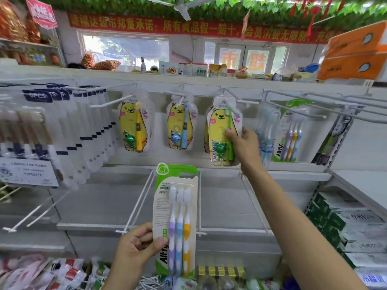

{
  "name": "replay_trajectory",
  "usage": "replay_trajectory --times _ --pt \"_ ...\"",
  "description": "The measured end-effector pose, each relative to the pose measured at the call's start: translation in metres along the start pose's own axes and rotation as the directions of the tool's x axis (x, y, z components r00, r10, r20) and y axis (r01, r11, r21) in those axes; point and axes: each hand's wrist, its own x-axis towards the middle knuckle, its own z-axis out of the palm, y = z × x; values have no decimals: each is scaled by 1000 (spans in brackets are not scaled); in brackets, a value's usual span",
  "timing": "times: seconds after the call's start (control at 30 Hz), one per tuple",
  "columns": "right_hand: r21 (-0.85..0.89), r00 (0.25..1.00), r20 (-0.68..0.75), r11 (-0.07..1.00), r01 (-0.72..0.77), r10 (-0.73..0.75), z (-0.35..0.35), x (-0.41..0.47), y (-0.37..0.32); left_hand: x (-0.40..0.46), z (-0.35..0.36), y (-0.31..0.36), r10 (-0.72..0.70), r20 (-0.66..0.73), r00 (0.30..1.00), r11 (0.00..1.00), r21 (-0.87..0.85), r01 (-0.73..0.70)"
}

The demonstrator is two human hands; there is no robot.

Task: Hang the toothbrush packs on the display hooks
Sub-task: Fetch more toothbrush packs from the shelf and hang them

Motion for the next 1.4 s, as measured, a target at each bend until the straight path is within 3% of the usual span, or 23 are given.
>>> replay_trajectory --times 0.23,0.53,0.63,0.73,0.83,1.0,1.1,1.2,1.27,1.4 --pt "-89 1000 -6 996 16 -17 10 21 13 7 -7 5 24 -40 999 1000 -12 -25" --pt "-115 994 86 992 -57 67 12 17 34 7 -16 2 1 -50 999 998 -56 -4" --pt "-200 990 54 972 -120 134 13 6 54 7 -16 5 -4 -38 999 998 -59 1" --pt "-201 979 -67 959 -201 191 12 -15 64 9 -16 10 25 -31 999 997 -77 -27" --pt "-207 984 -151 970 -126 95 12 -51 60 12 -22 11 37 7 999 998 -50 -37" --pt "-19 998 62 1000 21 -20 18 -119 24 15 -25 13 14 4 1000 999 -44 -14" --pt "119 950 306 993 24 -60 26 -149 2 14 -26 13 16 47 999 998 -65 -12" --pt "154 894 444 988 -9 -61 34 -171 -5 10 -27 15 19 94 995 999 -51 -14" --pt "171 884 465 985 -33 -51 37 -180 -4 6 -26 15 14 150 989 999 -34 -8" --pt "189 932 362 981 -43 -29 23 -187 -7 3 -16 14 -18 224 975 999 37 10"
